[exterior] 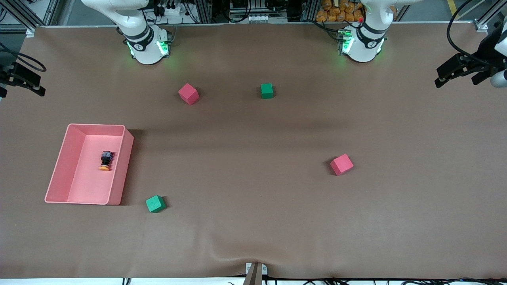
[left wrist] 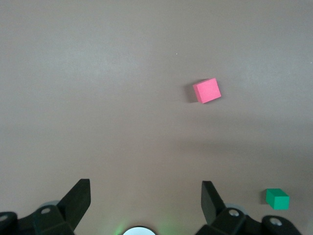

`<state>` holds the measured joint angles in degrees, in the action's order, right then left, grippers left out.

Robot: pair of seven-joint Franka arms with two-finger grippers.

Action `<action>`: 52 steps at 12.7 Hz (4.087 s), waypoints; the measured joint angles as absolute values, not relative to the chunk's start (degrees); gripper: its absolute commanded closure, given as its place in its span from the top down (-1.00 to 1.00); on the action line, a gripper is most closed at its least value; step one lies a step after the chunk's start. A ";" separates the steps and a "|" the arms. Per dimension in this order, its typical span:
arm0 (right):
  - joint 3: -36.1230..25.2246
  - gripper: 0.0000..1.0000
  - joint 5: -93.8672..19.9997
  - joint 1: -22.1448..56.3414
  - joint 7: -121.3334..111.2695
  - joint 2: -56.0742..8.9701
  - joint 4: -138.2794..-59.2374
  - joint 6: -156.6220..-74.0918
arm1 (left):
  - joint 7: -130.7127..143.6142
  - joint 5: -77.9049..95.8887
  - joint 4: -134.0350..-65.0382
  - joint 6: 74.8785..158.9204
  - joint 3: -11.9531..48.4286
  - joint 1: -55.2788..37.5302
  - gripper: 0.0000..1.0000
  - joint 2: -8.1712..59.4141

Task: Place and upright button with both arms
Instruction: 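Move the right gripper toward the pink tray, then lower the right gripper into the tray and grasp the yellow button, then lift the button out of the tray and carry it toward mid-table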

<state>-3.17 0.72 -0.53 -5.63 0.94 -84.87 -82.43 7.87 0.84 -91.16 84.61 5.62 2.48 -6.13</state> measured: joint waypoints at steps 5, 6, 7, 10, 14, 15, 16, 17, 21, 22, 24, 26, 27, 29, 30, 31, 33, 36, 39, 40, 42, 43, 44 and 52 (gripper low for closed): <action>-5.90 1.00 1.30 -0.66 -5.76 -5.90 -85.45 -83.04 | 7.87 0.84 -91.14 83.93 5.61 2.49 1.00 -6.13; -6.72 1.00 1.36 -0.69 -5.77 -8.16 -85.47 -83.38 | 7.87 0.84 -91.15 83.93 5.61 2.50 1.00 -6.13; -7.81 1.00 1.36 -0.76 -5.96 -10.54 -85.54 -83.82 | 7.87 0.84 -91.15 83.93 5.60 2.52 1.00 -6.13; -10.85 1.00 1.28 -1.40 -8.57 -16.59 -87.84 -91.14 | 7.87 0.84 -91.14 83.98 5.58 2.57 1.00 -6.12; -11.98 1.00 -5.64 -2.19 -13.41 -18.88 -100.19 -109.49 | 7.87 0.84 -91.17 84.04 5.57 2.60 1.00 -6.05; -12.18 1.00 -6.58 -2.28 -15.05 -19.00 -103.24 -113.93 | 7.87 0.83 -91.18 84.08 5.57 2.60 1.00 -5.97; -12.27 1.00 -6.83 -2.31 -15.76 -19.22 -105.94 -118.04 | 7.87 0.84 -91.18 84.11 5.57 2.60 1.00 -5.90; -12.27 1.00 -6.92 -2.30 -16.06 -19.69 -108.20 -121.77 | 7.87 0.83 -91.18 84.15 5.57 2.60 1.00 -5.84; -12.14 1.00 -7.12 -2.29 -16.15 -24.07 -111.18 -130.42 | 7.87 0.83 -91.18 84.22 5.58 2.59 1.00 -5.76; -12.13 1.00 -7.41 -2.28 -16.15 -25.28 -111.22 -131.93 | 7.87 0.83 -91.18 84.23 5.58 2.59 1.00 -5.75; -12.00 1.00 -8.82 -2.22 -16.15 -27.45 -111.24 -134.29 | 7.87 0.83 -91.19 84.24 5.58 2.60 1.00 -5.75; -11.88 1.00 -9.21 -2.01 -16.15 -29.06 -111.24 -135.87 | 7.87 0.83 -91.19 84.25 5.58 2.60 1.00 -5.75; -11.82 1.00 -9.27 -1.96 -16.15 -29.71 -111.24 -136.49 | 7.87 0.83 -91.19 84.25 5.57 2.60 1.00 -5.75; -11.78 1.00 -9.68 -1.95 -16.30 -30.82 -111.24 -137.69 | 7.87 0.83 -91.19 84.25 5.57 2.62 1.00 -5.74; -11.74 1.00 -10.84 -1.94 -16.45 -31.27 -111.24 -138.05 | 7.87 0.83 -91.19 84.25 5.57 2.63 1.00 -5.74; -11.71 1.00 -12.36 -1.92 -16.66 -31.70 -111.23 -138.36 | 7.87 0.83 -91.19 84.26 5.57 2.64 1.00 -5.74; -11.68 1.00 -13.80 -1.89 -16.91 -32.71 -111.23 -138.74 | 7.87 0.83 -91.19 84.26 5.57 2.64 1.00 -5.74; -11.67 -0.35 -14.37 -1.88 -17.55 -33.79 -111.22 -139.02 | 7.87 0.83 -91.19 84.26 5.55 2.66 1.00 -5.75; -11.89 -1.00 -14.38 -1.90 -19.68 -33.76 -110.70 -138.98 | 7.87 0.83 -91.19 84.25 5.55 2.68 1.00 -5.75; -11.84 -1.00 -14.41 -1.87 -20.86 -33.77 -110.33 -138.67 | 7.87 0.83 -91.19 84.25 5.55 2.68 1.00 -5.75; -11.85 -1.00 -14.41 -1.88 -22.46 -33.82 -109.39 -137.81 | 7.87 0.83 -91.19 84.25 5.55 2.69 1.00 -5.75; -12.00 -1.00 -14.43 -1.87 -23.13 -33.81 -107.84 -135.22 | 7.87 0.83 -91.19 84.25 5.55 2.69 1.00 -5.74; -12.49 -1.00 -14.44 -1.86 -23.40 -33.79 -105.09 -130.46 | 7.87 0.83 -91.19 84.25 5.55 2.69 1.00 -5.75; -13.71 -1.00 -15.02 5.05 -8.26 -33.29 -77.97 -95.53 | 7.87 0.83 -91.21 84.21 5.60 2.67 1.00 -5.75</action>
<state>-13.71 -15.02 5.05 -8.26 -33.29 -77.97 -95.53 7.87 0.83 -91.21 84.21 5.60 2.67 -5.75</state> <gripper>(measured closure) 0.604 0.000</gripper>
